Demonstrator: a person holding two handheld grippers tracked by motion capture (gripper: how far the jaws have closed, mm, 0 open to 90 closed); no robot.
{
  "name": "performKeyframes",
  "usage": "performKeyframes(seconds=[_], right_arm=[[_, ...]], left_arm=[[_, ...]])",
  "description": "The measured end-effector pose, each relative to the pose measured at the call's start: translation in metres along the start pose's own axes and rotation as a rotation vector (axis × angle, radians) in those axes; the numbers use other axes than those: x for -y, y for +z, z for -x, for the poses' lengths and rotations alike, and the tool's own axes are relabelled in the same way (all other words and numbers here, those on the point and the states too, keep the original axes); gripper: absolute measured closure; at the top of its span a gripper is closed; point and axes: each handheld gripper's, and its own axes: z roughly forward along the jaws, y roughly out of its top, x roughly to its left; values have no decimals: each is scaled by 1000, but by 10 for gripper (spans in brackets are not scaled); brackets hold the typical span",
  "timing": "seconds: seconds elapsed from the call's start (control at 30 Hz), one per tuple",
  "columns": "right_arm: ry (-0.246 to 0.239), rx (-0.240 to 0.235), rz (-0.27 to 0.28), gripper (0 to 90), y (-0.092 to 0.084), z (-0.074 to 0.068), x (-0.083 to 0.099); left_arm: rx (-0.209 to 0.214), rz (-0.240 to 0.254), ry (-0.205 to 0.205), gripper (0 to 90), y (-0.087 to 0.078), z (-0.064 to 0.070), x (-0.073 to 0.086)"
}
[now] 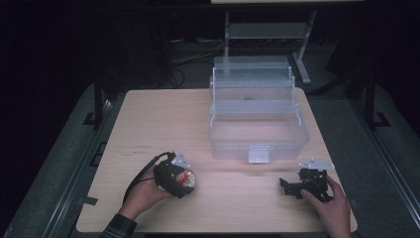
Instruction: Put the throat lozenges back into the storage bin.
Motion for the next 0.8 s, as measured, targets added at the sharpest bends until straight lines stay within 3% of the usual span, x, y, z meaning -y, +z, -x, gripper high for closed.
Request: performKeyframes(seconds=[0.8], right_arm=[[-1,0,0,0,0,0,0]], left_arm=[[3,21,17,195,-13,-5,-23]])
